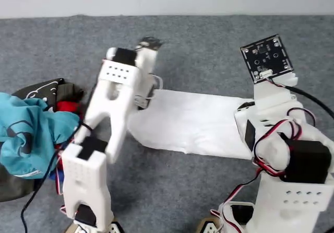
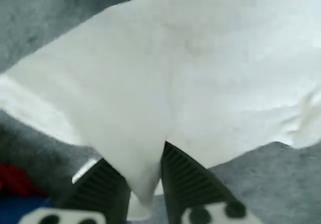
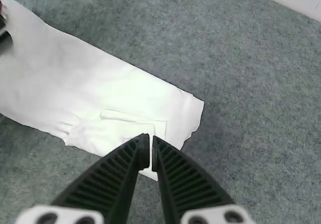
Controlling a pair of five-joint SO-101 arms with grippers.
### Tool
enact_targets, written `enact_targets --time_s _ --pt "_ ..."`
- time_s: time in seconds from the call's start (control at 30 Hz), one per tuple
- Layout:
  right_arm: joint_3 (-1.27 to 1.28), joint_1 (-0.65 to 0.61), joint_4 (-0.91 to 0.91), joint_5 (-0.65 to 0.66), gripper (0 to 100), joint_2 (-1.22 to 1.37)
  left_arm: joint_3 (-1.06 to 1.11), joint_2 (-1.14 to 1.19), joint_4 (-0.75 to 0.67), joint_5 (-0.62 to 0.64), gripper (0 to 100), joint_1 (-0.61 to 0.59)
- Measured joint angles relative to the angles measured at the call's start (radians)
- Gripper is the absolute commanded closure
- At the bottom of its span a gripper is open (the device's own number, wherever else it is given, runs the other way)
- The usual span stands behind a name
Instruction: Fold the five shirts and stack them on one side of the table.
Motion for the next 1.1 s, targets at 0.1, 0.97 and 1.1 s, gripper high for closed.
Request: enact_targets --time_s 0.1,0.97,1.1 --pt "0.000 0.003 -0.017 0.000 98.0 0.000 -0.031 -0.017 0.002 0.000 99 0.081" --pt "-0.107 0.003 -0.035 0.000 98.0 -0.002 -0.681 0.334 0.011 -0.002 99 0.535" --pt "-0.107 0.005 -0.035 0.000 98.0 -0.002 -0.717 0.376 0.011 -0.002 99 0.548"
